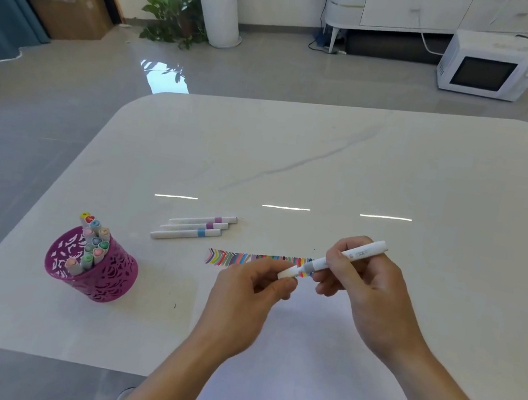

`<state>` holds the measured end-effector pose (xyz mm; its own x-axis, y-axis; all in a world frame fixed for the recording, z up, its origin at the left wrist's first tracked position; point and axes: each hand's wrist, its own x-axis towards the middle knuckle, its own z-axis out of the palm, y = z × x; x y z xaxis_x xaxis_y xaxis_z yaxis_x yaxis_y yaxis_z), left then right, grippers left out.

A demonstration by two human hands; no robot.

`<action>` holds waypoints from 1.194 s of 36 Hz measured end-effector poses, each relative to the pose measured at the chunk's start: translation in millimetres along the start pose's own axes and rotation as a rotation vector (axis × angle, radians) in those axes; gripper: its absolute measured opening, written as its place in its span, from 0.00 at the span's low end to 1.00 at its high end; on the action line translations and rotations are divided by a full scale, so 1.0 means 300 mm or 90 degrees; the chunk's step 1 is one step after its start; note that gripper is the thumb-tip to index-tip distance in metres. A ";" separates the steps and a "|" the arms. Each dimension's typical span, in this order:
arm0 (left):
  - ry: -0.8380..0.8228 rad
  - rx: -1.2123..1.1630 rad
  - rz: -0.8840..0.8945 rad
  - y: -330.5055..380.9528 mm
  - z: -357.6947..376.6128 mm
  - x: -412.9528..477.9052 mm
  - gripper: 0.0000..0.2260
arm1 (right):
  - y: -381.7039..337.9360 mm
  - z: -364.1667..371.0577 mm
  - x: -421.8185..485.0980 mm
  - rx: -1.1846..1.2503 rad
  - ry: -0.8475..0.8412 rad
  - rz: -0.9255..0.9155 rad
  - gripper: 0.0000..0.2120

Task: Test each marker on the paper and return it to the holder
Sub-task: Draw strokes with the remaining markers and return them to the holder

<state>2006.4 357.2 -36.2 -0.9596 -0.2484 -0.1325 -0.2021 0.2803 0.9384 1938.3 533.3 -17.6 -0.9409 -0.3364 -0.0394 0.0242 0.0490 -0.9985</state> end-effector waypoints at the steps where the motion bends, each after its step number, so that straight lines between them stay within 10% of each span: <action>1: -0.005 0.011 0.005 0.001 0.001 0.000 0.07 | 0.001 0.001 -0.001 -0.003 -0.009 0.008 0.07; 28: 0.089 0.251 0.216 0.007 -0.011 0.009 0.06 | 0.040 0.038 0.006 0.174 -0.018 0.122 0.10; 43: 0.135 -0.134 0.059 0.052 -0.083 0.015 0.04 | 0.031 0.063 0.020 0.162 -0.055 0.277 0.15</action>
<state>2003.8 337.4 -14.2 -0.9051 -0.4251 0.0050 -0.0501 0.1183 0.9917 1939.2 514.1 -27.7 -0.7944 -0.4129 -0.4455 0.4991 -0.0257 -0.8662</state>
